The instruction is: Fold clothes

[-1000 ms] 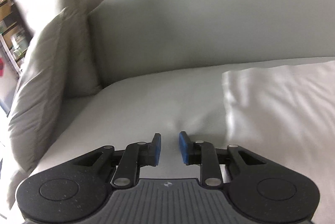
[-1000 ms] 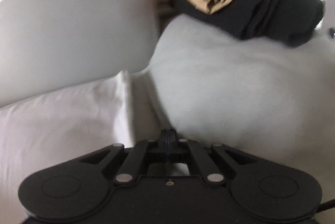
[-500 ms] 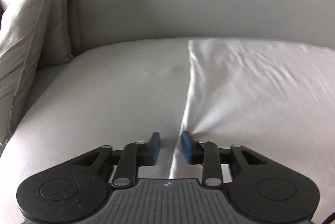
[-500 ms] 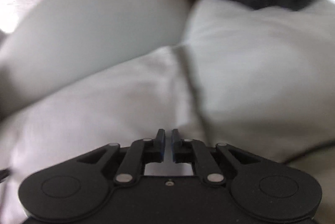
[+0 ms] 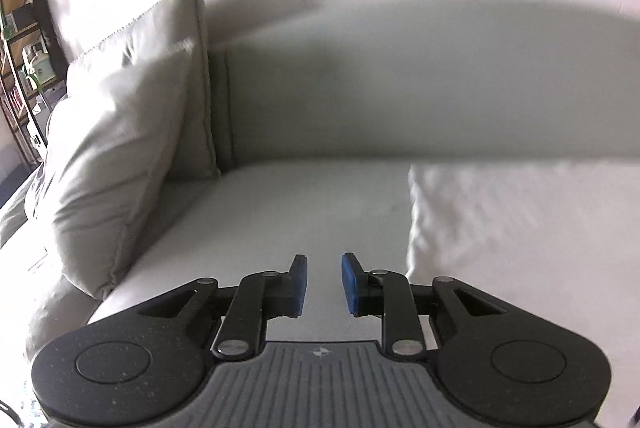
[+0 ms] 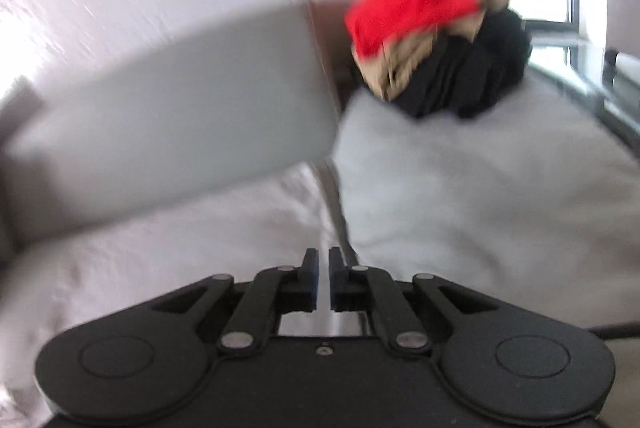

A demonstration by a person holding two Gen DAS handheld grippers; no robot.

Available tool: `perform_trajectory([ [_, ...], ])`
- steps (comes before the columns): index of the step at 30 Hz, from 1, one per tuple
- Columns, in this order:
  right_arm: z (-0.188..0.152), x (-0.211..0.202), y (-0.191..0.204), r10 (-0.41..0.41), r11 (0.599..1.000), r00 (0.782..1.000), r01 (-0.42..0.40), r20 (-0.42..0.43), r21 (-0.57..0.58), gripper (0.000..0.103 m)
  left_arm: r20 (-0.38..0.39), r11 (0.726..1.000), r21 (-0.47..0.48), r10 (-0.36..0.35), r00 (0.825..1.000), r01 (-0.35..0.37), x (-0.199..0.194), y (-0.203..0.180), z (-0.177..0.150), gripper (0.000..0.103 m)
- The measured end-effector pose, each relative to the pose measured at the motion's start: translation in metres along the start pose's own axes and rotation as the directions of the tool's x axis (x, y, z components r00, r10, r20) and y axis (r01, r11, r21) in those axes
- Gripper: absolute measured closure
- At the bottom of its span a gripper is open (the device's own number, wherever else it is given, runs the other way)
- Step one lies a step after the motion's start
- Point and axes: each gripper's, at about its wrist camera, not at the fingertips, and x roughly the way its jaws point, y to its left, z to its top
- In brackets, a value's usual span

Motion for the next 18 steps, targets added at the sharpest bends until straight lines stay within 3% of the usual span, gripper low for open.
perform_trajectory([
  [3, 0.014, -0.059, 0.002, 0.049, 0.999, 0.996, -0.048, 0.078, -0.014, 0.094, 0.066, 0.998, -0.020, -0.057, 0.996, 0.059, -0.058, 0.016, 0.007, 0.079],
  [7, 0.015, -0.107, -0.001, 0.110, 0.994, 0.985, -0.111, 0.133, -0.003, 0.088, 0.113, 0.993, -0.043, -0.105, 0.988, 0.111, -0.125, 0.031, 0.007, 0.078],
  [12, -0.018, -0.141, -0.005, 0.193, 0.980, 0.980, -0.195, 0.054, 0.042, 0.079, -0.025, 0.982, -0.020, -0.189, 0.982, 0.188, -0.155, 0.016, -0.031, 0.072],
  [14, -0.041, -0.140, -0.002, 0.206, 0.977, 0.978, -0.205, -0.015, 0.062, 0.073, -0.107, 0.968, -0.013, -0.250, 0.962, 0.250, -0.156, -0.006, -0.055, 0.071],
  [18, -0.084, -0.118, 0.015, 0.234, 0.971, 0.957, -0.223, -0.170, 0.081, 0.075, -0.235, 0.944, 0.029, -0.314, 0.920, 0.330, -0.144, -0.061, -0.096, 0.071],
])
